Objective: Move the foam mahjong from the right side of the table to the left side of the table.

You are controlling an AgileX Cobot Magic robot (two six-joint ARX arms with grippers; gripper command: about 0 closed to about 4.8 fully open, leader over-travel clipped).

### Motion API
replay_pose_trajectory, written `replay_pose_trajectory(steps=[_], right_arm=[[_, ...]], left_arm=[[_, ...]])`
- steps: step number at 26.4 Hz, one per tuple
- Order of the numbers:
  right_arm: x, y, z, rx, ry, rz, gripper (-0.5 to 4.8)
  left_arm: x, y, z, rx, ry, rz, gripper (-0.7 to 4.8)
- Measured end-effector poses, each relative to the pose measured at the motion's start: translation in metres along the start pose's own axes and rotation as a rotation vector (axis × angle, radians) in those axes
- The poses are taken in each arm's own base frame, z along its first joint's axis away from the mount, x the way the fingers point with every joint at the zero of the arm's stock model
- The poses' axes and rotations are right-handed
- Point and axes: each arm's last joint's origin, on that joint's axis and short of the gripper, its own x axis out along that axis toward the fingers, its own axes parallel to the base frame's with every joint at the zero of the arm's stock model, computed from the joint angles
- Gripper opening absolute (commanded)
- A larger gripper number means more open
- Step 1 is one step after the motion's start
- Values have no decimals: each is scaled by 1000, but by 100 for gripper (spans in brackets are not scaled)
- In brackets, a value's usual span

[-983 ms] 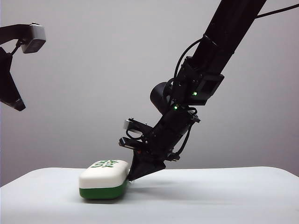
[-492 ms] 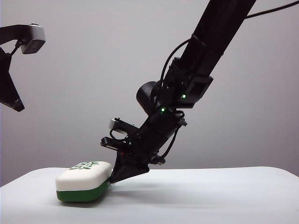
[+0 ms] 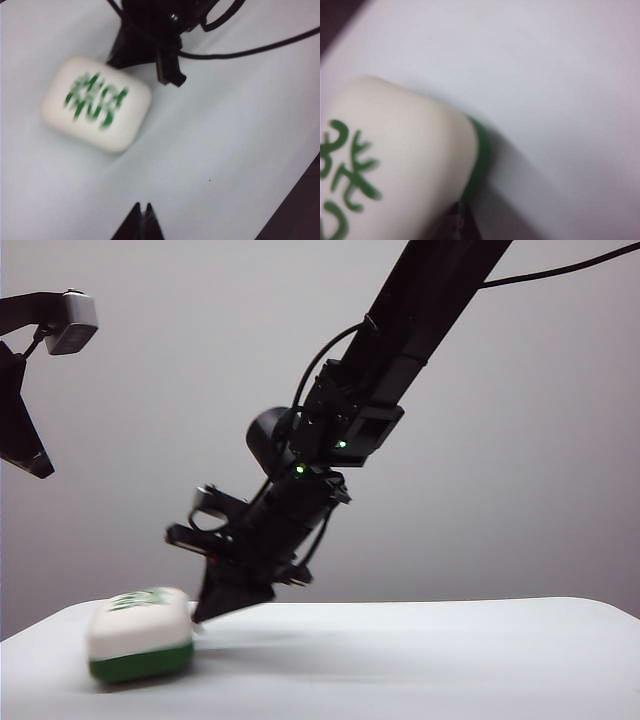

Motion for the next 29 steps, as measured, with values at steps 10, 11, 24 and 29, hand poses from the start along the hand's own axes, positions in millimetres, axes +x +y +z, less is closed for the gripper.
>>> replay_pose_trajectory(steps=[10,11,24,29], right_arm=[[5,12,-12,20,105,57,-5],[6,15,-13,16,109,61,-5],[-5,21,-4,15,90,26,-5],[-39,28,14,4,92,109,-5]], left_arm=[[0,0,0,0,1,0,-5],[0,0,0,-1,1,-1,-5],[0,-1,-1,-8,11,-8,-5],[0,-1,-1,-9,13,-7,-5]])
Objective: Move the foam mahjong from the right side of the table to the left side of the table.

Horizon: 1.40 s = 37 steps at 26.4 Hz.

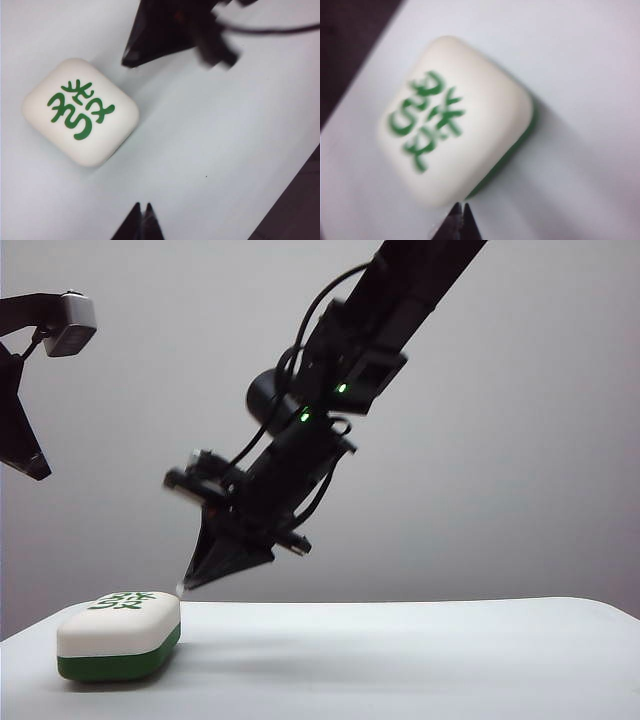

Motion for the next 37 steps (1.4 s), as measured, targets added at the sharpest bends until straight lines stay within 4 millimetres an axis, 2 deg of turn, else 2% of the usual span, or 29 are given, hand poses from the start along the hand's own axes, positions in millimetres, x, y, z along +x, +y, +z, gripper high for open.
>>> replay_pose_trajectory(steps=[5,10,12,14,18,21,24,25,29,37], right_arm=[[-29,10,-4,-42,106,10,-5],[-76,30,9,-119,59,12,-5],[-95,31,13,-127,26,11,-5],[-138,27,7,-107,-26,-17,-5],[-188,21,-1,-90,-119,-64,-5],[-227,13,-22,-51,-176,-133,-5],[-251,10,-40,-29,-231,-184,-5],[-268,9,-53,-8,-279,-210,-5],[-303,17,-85,11,-428,-268,-5],[-320,37,-141,1,-568,-368,-5]], left_arm=[[-1,3,-2,-28,78,106,-5],[-11,4,-2,-113,71,197,-5],[-20,4,-3,-144,32,231,-5],[-48,-1,-6,-169,-53,328,-5],[-77,-10,-11,-193,-151,414,-5],[-88,-19,-10,-185,-221,406,-5],[-87,-19,-10,-200,-232,375,-5],[-87,-23,-11,-218,-246,327,-5],[-103,-44,-13,-207,-328,303,-5],[-142,-93,-24,-89,-508,431,-5]])
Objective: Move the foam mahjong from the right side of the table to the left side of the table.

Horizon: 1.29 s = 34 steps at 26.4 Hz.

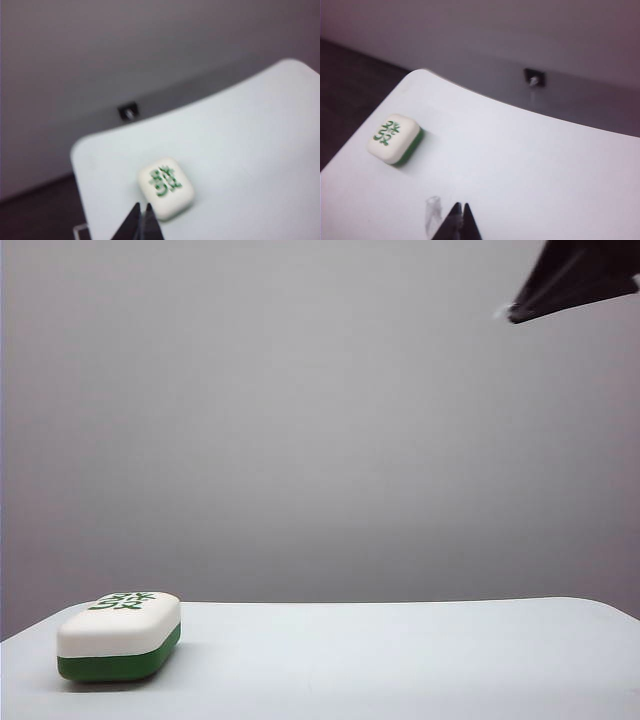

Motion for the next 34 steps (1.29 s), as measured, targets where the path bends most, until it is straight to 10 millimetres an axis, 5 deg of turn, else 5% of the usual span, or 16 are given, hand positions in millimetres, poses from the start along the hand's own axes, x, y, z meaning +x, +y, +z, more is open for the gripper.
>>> replay_pose_trajectory(steps=[6,17,26,34], right_arm=[[-43,15,-35,-53,-203,-111,-5],[-82,18,-103,25,-403,-308,-5],[-91,18,-146,150,-524,-352,-5],[-80,10,-158,181,-500,-414,-5]], left_arm=[[-17,-20,-40,-1,-69,150,-5],[14,-20,-92,-118,-142,237,-5],[23,-30,-93,-70,-202,148,-5],[18,-38,-116,-113,-371,189,-5]])
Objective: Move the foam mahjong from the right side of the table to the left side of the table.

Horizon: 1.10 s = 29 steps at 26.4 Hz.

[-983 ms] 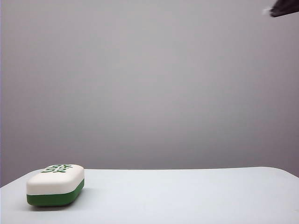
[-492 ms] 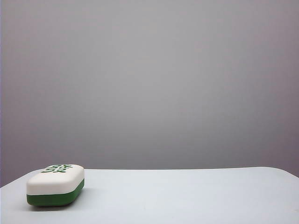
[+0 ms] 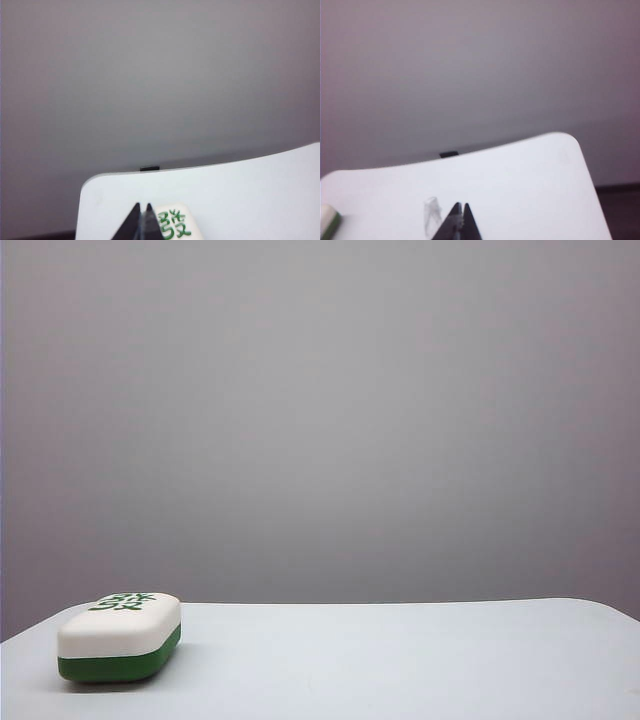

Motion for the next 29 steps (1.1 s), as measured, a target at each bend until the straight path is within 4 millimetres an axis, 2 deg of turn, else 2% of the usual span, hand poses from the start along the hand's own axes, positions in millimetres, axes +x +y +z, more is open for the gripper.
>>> replay_pose_trajectory(steps=[5,10,16,21,29], right_arm=[[14,-9,-27,-16,32,-30,-5],[19,-15,-42,-25,60,-53,-5],[25,-21,-60,-35,89,-66,-5],[26,-22,-61,-78,77,-93,-5],[26,-22,-61,-89,77,-94,-4]], left_arm=[[7,2,-16,-15,63,52,-5],[14,5,-34,-9,92,141,-5],[23,5,-66,16,147,149,-5],[25,7,-80,33,187,215,-4],[26,7,-80,35,175,225,-2]])
